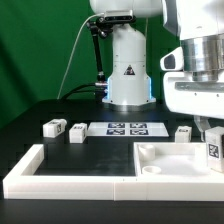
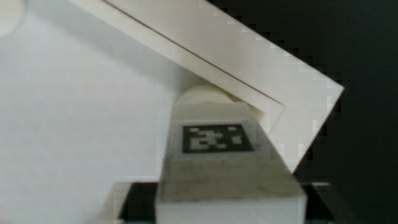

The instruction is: Assemble one leg

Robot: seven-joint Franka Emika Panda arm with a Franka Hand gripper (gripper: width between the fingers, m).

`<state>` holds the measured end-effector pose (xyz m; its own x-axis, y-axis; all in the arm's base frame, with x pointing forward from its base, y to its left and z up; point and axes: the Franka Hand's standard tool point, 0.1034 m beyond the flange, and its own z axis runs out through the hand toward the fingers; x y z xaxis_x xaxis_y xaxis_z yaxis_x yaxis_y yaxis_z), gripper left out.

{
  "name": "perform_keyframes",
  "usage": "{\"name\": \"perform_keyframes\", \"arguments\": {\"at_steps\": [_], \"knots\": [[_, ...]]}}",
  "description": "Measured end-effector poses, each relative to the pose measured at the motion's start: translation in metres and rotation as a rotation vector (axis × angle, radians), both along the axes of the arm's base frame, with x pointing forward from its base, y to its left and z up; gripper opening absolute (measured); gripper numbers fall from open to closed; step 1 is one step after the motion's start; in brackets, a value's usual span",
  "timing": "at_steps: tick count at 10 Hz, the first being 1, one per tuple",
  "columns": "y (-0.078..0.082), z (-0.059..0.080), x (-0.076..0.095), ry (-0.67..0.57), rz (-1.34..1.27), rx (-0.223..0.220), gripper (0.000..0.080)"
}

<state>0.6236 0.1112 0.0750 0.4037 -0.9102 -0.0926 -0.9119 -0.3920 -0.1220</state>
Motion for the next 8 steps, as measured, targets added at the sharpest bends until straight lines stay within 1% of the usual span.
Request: {"name": "perform_keyframes", "arguments": {"at_steps": [2,5,6,7,8], "knots": [[-0.0013,-0.0001,-0.0001,0.022,-0.153,0.030,0.0290],[0.0016,-0.0007,-0.0007,0.041,-0.276,0.051,0.0303],[0.0018,-0.0011,-0.0008,0.038,-0.231,0.047,0.0475],[0.0035,-0.0009,-0.0005,0.042,-0.173,0.047,0.0609],[0.0043,0.0000,-0.0001,0.040,-0.156,0.046,0.0609]]}}
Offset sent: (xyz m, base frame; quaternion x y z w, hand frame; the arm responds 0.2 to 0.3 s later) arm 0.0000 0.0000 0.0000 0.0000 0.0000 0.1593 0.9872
